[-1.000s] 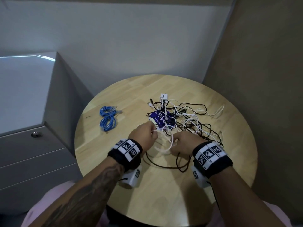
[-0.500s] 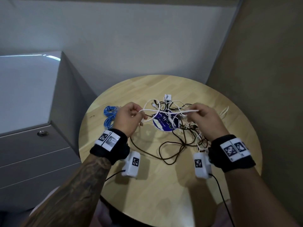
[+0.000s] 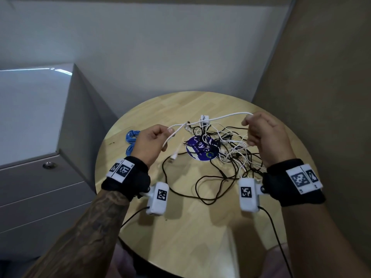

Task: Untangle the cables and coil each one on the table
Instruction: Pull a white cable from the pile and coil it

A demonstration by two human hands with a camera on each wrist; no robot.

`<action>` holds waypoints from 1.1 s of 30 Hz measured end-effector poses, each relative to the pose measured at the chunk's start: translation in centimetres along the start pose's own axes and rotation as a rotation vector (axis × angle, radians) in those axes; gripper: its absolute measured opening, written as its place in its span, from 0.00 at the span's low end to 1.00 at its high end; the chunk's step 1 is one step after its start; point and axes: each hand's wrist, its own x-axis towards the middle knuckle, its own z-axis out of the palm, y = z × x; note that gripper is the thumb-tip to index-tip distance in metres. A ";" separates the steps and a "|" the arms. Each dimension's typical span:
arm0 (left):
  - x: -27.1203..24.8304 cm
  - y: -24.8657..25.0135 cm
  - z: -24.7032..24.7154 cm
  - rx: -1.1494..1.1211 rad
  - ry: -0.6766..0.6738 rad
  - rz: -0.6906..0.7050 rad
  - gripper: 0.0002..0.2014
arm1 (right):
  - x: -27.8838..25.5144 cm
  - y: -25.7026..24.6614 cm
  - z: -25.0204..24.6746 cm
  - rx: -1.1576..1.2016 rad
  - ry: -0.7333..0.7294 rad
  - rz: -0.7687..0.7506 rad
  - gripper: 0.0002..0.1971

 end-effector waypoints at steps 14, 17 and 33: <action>-0.6 1.3 -0.3 -0.099 0.017 0.112 0.15 | 2.0 2.8 -4.4 -0.440 0.411 0.009 0.15; 0.7 1.6 -2.0 -0.315 0.104 0.054 0.18 | 2.1 3.0 -6.3 -0.637 0.430 0.066 0.16; -2.4 2.3 3.9 -0.712 -0.313 -0.180 0.07 | -4.8 3.1 8.0 -0.175 -0.414 0.138 0.03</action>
